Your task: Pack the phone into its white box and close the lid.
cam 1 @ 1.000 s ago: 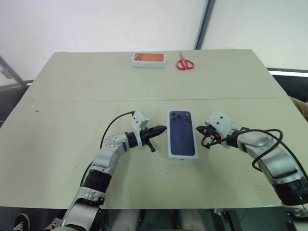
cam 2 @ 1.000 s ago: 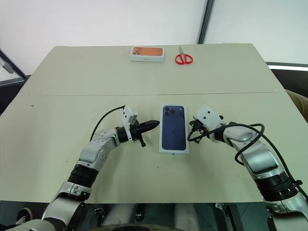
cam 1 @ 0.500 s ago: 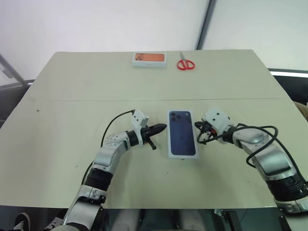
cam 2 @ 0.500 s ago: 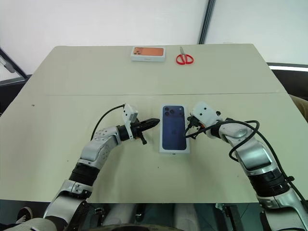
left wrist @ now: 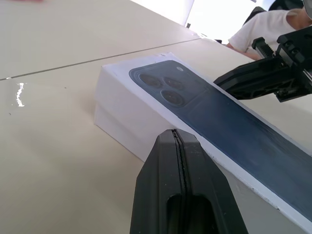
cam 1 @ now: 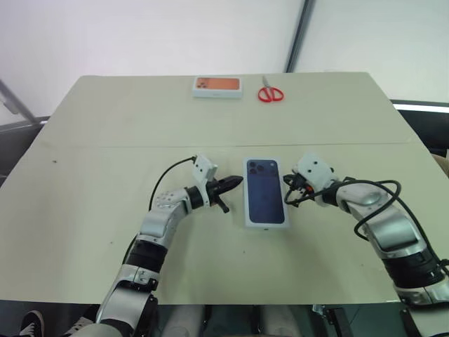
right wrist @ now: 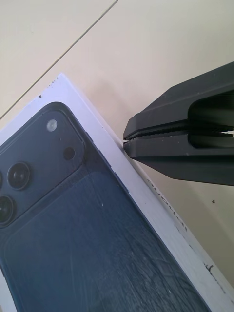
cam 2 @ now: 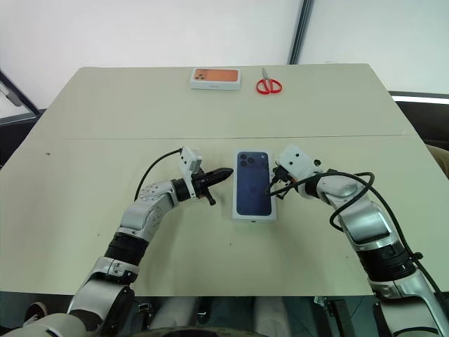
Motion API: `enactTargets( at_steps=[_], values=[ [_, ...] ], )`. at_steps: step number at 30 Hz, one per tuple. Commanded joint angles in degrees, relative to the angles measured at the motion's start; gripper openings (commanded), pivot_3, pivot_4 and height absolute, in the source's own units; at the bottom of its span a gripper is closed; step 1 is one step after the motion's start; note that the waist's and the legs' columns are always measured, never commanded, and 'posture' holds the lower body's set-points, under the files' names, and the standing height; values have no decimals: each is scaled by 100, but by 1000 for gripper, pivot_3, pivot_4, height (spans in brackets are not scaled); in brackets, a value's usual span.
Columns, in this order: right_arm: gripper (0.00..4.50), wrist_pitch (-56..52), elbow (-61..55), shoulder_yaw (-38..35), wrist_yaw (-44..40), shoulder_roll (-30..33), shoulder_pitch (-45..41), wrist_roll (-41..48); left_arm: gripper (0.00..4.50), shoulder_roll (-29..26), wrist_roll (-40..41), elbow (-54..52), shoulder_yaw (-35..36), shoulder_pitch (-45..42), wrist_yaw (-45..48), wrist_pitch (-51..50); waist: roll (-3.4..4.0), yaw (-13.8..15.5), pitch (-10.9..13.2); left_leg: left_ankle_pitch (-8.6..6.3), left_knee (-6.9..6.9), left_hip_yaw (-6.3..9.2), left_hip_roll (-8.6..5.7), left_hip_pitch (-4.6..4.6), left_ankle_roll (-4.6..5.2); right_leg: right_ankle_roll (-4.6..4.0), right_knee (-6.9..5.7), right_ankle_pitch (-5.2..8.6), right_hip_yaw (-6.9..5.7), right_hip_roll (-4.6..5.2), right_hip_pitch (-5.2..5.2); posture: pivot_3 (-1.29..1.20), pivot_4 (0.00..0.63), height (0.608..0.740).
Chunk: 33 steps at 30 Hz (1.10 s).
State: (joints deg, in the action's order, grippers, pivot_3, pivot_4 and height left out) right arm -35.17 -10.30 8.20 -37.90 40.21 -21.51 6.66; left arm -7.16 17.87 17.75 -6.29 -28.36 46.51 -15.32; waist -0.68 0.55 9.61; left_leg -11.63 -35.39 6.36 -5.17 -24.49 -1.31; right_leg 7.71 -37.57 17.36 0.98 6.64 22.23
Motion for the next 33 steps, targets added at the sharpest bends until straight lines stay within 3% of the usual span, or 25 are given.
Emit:
enactTargets(
  at_steps=[1, 6, 12, 19, 23, 27, 30, 33],
  values=[
    [48, -3, -58, 133, 4, -138, -175, -121, 0, 35, -201, 135, -66, -148, -137, 159, 0, 0, 0, 0, 0, 0, 0, 0, 0, 0, 0, 0, 0, 0, 0, 0, 150, 740],
    [48, 124, 64, 262, 4, -95, -106, -403, 0, -3, -293, 218, -26, -88, -182, 209, 0, -17, 0, 1, 1, 0, 0, 0, -1, 0, -3, 0, 0, -1, 3, 0, 150, 740],
    [48, 246, 53, -350, -81, 48, -265, -198, 0, -131, 77, -228, 376, -245, -223, -57, 0, -17, 0, 1, 1, 0, 0, 0, -2, 0, -4, 0, 0, -1, 3, 0, 150, 740],
    [48, 26, -73, -731, -114, -441, -717, 388, 0, 174, 585, -382, 667, -896, -431, -632, -2, -4, 0, 2, -2, 2, 0, 0, -3, 0, -7, 0, -2, -1, 1, 0, 150, 740],
    [48, 100, -186, -195, -222, -544, -488, 209, 0, 335, 118, -65, 115, -881, -338, -389, -2, -14, -1, 6, -1, 0, -2, 0, -10, 1, -5, 0, -1, -1, 1, 0, 150, 740],
    [48, 107, -302, 463, -395, -177, -16, -271, 0, 154, -449, 207, -549, -587, -299, -600, 2, -28, -3, 2, -2, 0, -3, 0, -4, 1, -8, 0, 0, -2, 2, 0, 150, 740],
    [48, 105, -488, 463, -549, 16, 239, -235, 0, -160, -786, 61, -1018, -215, 28, -374, -11, -38, -23, 2, 0, 5, 3, 9, -4, 1, -10, 1, 0, -9, -4, 0, 150, 740],
    [48, -29, -809, 208, -833, 181, 466, 103, 0, -276, -273, -467, -894, 20, 350, -1047, -5, -30, -28, -2, 14, 5, 4, 62, -1, 0, 10, 2, -1, -9, -64, 0, 150, 740]
  ],
)
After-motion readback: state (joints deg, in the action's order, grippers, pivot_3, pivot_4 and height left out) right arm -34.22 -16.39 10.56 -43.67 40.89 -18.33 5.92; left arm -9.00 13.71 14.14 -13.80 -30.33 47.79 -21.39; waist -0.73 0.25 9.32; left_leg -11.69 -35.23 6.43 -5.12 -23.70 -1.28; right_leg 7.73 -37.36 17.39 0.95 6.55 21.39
